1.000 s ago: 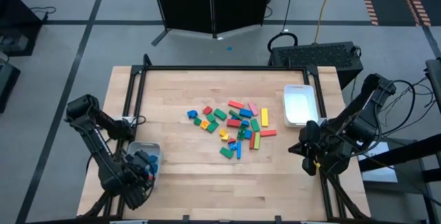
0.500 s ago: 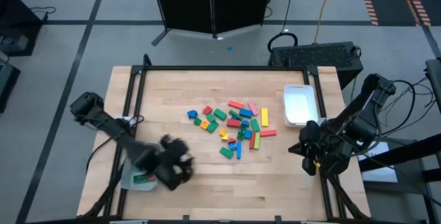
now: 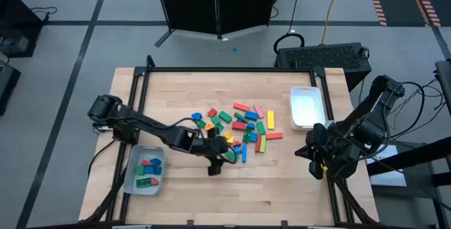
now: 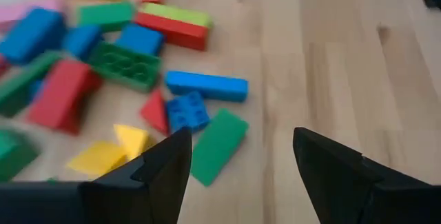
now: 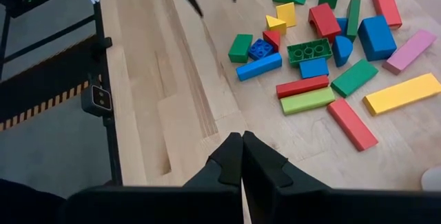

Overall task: Sort blocks by size
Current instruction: Put the green triangle block into the gray bin

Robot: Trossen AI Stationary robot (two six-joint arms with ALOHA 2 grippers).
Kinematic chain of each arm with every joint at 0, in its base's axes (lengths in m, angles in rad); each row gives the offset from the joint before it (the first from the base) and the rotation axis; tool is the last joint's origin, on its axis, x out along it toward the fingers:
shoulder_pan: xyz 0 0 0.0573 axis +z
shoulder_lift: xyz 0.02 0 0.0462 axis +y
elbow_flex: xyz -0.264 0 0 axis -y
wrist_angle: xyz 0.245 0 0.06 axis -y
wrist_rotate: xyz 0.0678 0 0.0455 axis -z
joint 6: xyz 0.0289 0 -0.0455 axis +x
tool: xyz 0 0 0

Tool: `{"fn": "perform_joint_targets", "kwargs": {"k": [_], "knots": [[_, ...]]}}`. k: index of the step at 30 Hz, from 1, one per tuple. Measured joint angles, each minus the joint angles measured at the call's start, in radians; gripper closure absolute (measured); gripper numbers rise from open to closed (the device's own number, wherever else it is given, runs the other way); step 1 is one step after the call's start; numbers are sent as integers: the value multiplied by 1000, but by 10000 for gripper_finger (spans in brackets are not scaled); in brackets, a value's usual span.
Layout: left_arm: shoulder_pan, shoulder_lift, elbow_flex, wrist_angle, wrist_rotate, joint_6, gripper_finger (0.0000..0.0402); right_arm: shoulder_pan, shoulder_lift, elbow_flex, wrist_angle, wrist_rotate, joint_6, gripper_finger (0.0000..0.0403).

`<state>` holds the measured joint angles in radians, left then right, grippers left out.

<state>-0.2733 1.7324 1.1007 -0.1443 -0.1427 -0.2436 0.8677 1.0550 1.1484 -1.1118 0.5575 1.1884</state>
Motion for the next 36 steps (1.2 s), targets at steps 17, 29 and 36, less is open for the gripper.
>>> {"fn": "perform_joint_targets", "kwargs": {"k": [17,29,36], "knots": [[48,245,2,156,79,156,148,0,0,0,-9,0,4,403],[76,218,5,159,92,247,148,0,0,0,-10,-8,0,403],[122,228,6,160,138,277,148,0,0,0,-51,-8,0,403]]}}
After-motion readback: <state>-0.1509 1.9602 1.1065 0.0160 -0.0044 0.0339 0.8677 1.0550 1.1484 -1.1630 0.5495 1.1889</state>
